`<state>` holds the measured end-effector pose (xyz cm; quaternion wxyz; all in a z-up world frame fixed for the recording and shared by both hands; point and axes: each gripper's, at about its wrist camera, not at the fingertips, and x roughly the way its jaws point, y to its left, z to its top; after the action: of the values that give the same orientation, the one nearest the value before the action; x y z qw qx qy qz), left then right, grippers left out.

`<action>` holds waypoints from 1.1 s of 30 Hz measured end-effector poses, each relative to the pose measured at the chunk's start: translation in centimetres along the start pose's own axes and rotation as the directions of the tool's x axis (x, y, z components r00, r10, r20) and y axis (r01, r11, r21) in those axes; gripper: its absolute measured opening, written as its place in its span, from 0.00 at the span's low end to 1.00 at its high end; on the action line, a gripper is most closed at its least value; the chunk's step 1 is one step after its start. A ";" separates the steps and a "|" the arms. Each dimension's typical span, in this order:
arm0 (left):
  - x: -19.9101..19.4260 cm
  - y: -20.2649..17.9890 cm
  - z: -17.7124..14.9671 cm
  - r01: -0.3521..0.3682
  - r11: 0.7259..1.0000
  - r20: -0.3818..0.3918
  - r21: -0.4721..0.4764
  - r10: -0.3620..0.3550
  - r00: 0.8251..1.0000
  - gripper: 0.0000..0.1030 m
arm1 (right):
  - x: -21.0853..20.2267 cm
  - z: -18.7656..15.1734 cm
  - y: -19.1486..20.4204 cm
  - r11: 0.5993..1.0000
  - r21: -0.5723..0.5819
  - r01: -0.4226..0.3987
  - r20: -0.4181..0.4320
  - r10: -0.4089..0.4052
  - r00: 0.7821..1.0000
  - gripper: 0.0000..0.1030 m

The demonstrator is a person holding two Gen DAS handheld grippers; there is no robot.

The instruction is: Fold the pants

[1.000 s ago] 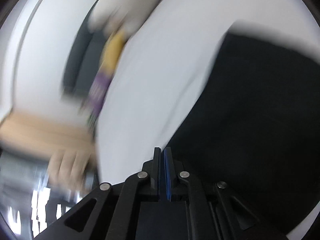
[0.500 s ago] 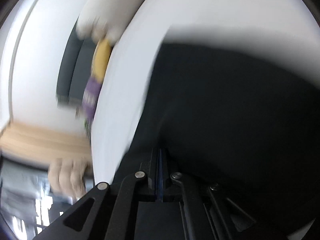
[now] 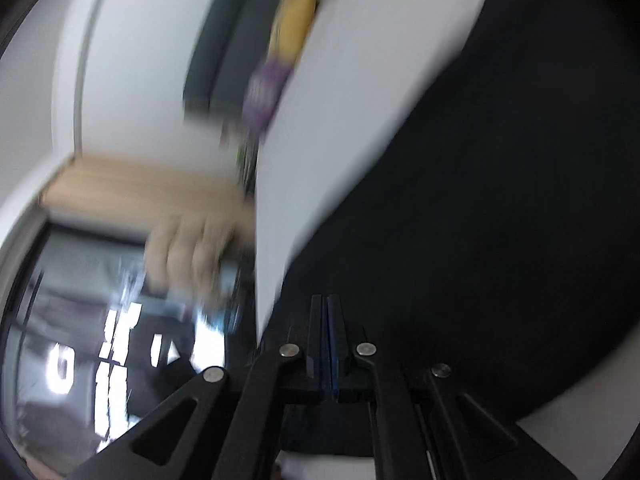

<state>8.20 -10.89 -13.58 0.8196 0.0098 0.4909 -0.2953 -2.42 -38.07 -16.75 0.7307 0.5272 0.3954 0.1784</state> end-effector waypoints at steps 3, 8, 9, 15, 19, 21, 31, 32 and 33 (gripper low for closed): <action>-0.7 4.7 -2.4 0.053 0.994 -0.004 -0.094 -0.053 0.999 0.10 | 4.7 -3.0 -1.2 0.996 -0.009 0.087 -0.082 -0.087 0.993 0.00; -4.4 11.2 -5.6 0.073 0.979 0.069 -0.189 -0.061 0.996 0.10 | 2.1 0.0 -2.9 0.993 0.013 0.120 0.006 -0.120 0.993 0.00; -4.9 12.5 -6.0 0.085 0.971 0.085 -0.222 -0.067 0.994 0.10 | 1.7 0.9 -3.2 0.991 0.032 0.130 0.041 -0.131 0.991 0.00; -8.4 17.9 -8.5 0.087 0.962 0.146 -0.259 -0.050 0.988 0.10 | -3.7 7.6 -5.8 0.960 0.115 0.255 0.258 -0.276 0.926 0.00; -11.2 18.6 -8.5 0.029 0.969 0.168 -0.247 0.014 0.986 0.10 | -11.3 8.0 -7.8 0.922 0.256 0.291 0.391 -0.374 0.841 0.01; -13.8 19.1 -8.8 -0.076 0.966 0.170 -0.248 0.121 0.978 0.10 | -13.7 7.3 -7.0 0.914 0.283 0.291 0.433 -0.392 0.811 0.08; -6.4 11.6 0.5 -0.005 0.993 0.090 -0.122 0.016 0.996 0.10 | 8.9 1.6 2.1 0.999 -0.025 0.028 -0.148 -0.031 0.989 0.16; -4.8 11.3 1.0 -0.018 0.993 0.058 -0.119 0.025 0.998 0.10 | 11.2 0.9 1.5 0.996 -0.033 0.081 -0.184 -0.085 0.979 0.16; -3.6 11.4 1.2 -0.044 0.992 0.026 -0.115 0.047 0.999 0.10 | 11.9 0.9 0.6 0.994 -0.022 0.105 -0.192 -0.108 0.976 0.09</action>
<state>13.58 -0.20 -13.17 0.8321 -0.0301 0.4950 -0.2483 5.81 -30.36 -20.68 0.7006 0.4812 0.4909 0.1915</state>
